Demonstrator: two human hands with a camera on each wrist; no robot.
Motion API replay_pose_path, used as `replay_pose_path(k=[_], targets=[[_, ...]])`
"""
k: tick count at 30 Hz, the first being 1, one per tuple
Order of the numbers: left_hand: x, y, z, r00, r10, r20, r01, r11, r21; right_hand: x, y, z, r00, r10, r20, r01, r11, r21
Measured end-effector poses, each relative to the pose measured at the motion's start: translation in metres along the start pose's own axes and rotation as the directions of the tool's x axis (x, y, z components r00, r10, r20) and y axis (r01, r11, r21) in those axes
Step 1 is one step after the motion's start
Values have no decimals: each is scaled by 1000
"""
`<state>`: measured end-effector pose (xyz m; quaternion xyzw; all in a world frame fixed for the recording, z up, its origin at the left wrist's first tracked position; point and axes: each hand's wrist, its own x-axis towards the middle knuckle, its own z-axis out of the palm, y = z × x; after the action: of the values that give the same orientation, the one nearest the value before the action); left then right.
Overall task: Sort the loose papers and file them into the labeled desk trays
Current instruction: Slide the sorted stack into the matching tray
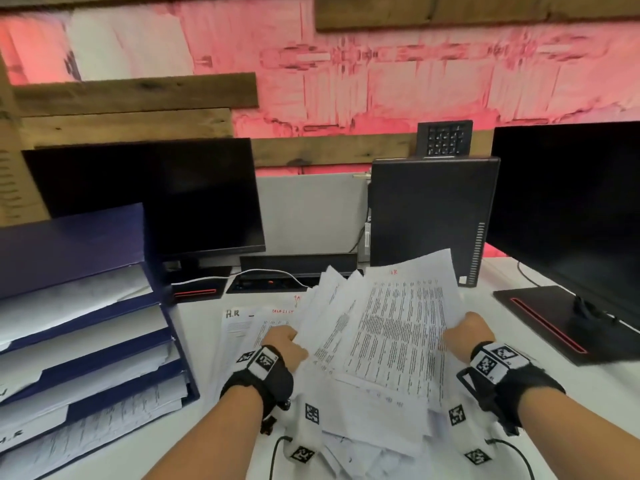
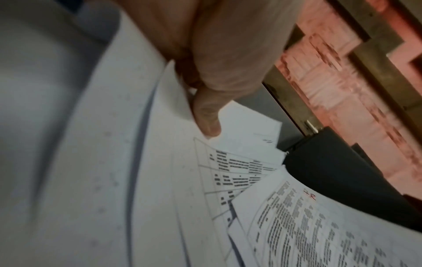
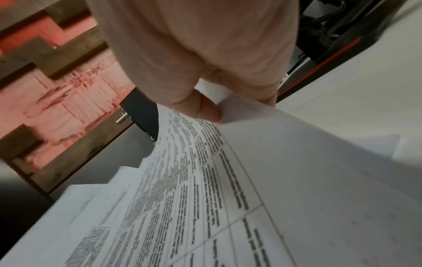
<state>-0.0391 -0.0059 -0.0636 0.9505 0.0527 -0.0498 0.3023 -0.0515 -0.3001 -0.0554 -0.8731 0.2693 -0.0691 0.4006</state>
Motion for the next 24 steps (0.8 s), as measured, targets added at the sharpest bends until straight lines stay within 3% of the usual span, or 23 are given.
replay_pose_path(k=[4,7,9,11,14,18,22,24], targets=[[-10,-19,-16,985,2,-172,-48,963,-266,-2,-6,-5,1000,-20,15,18,992,126],[-18,-28,-28,974,-38,-225,-69,892,-447,-9,-17,-4,998,-24,50,13,977,213],[-26,-30,-32,972,-53,-231,-96,804,-587,-20,-25,0,991,-73,110,29,935,354],[-34,-27,-35,974,-48,-223,-129,689,-713,-32,-32,4,975,-138,176,17,830,557],[-45,-24,-40,980,6,-198,-163,591,-790,-42,-39,11,957,-249,150,113,794,597],[-55,-23,-48,974,97,-204,-221,594,-773,-43,-41,12,932,-363,10,305,797,521],[-53,-20,-58,939,126,-319,-298,762,-575,-51,-51,8,894,-439,-86,414,740,530],[-51,-16,-63,931,149,-334,-332,728,-600,-56,-55,5,883,-457,-105,437,720,540]])
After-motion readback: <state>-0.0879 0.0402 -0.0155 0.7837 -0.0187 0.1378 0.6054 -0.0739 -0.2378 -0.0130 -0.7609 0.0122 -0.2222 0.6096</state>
